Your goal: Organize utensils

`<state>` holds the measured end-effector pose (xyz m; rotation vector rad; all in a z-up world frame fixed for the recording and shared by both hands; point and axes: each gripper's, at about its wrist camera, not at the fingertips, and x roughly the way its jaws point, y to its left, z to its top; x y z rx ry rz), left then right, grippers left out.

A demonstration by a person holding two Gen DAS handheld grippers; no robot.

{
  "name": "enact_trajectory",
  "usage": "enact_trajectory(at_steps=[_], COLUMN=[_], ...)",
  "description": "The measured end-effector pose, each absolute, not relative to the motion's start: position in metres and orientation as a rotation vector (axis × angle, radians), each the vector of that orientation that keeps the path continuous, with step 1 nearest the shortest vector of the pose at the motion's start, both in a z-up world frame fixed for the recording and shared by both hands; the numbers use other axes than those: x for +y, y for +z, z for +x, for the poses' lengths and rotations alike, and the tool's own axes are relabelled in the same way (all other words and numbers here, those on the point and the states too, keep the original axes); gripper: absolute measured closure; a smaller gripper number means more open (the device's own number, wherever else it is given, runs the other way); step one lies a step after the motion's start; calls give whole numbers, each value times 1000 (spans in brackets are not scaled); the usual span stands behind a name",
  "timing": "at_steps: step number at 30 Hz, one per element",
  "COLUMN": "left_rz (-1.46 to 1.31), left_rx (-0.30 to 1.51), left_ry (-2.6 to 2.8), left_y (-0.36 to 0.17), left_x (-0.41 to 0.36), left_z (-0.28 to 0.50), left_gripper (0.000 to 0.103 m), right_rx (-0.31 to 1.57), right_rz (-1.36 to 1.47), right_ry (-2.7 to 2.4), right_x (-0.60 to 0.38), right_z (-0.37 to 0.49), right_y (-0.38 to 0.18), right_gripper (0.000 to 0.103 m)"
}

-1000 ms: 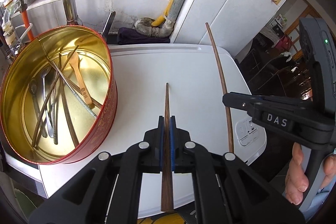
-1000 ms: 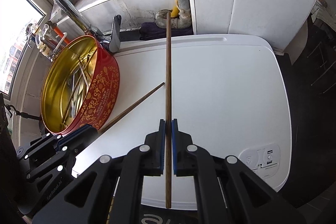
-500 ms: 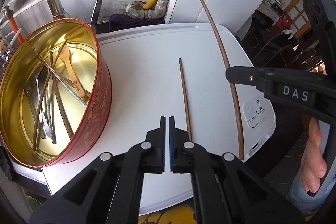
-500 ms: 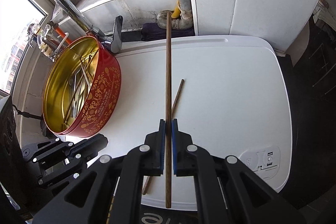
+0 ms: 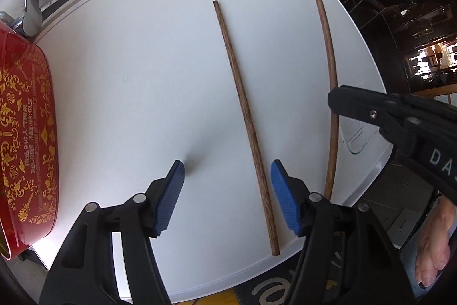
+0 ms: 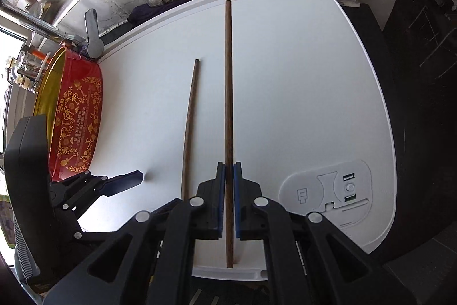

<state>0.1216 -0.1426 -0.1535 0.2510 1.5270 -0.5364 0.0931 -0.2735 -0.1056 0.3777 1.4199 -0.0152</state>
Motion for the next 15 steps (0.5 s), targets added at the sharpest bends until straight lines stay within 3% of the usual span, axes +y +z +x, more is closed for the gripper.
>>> enact_trajectory(at_steps=[1,2,3,4,5,9,15], left_rz=[265,294,328,365,375,235,31], left_rx=[1521,1504,1473,1461,1455,1446,1271], left_ry=[-528,-522,-519,-508,-500,-494,-487], left_y=[-153,-152,-150,-150,-150,-147,-84], left_x=[-148,-153,-157,-161,-162,-149,-93], left_z=[120,118,115,112,111,117,113], left_gripper=[41,52,79,91,96,97,97], right_rx=[1410,1400,1390,1380,1372,1352,1262], right_rz=[378,375,377,385,396,424,437], right_ry=[-18,-19,-13,-3,6,28,96], right_x=[-277,-280,-282,-284,-287,-296,-294], right_z=[90,87,85,83,81,77,75], right_y=[-104,-102,-100,-99,-97,-96,-68], right_gripper=[97,97,97,97,97,97,96])
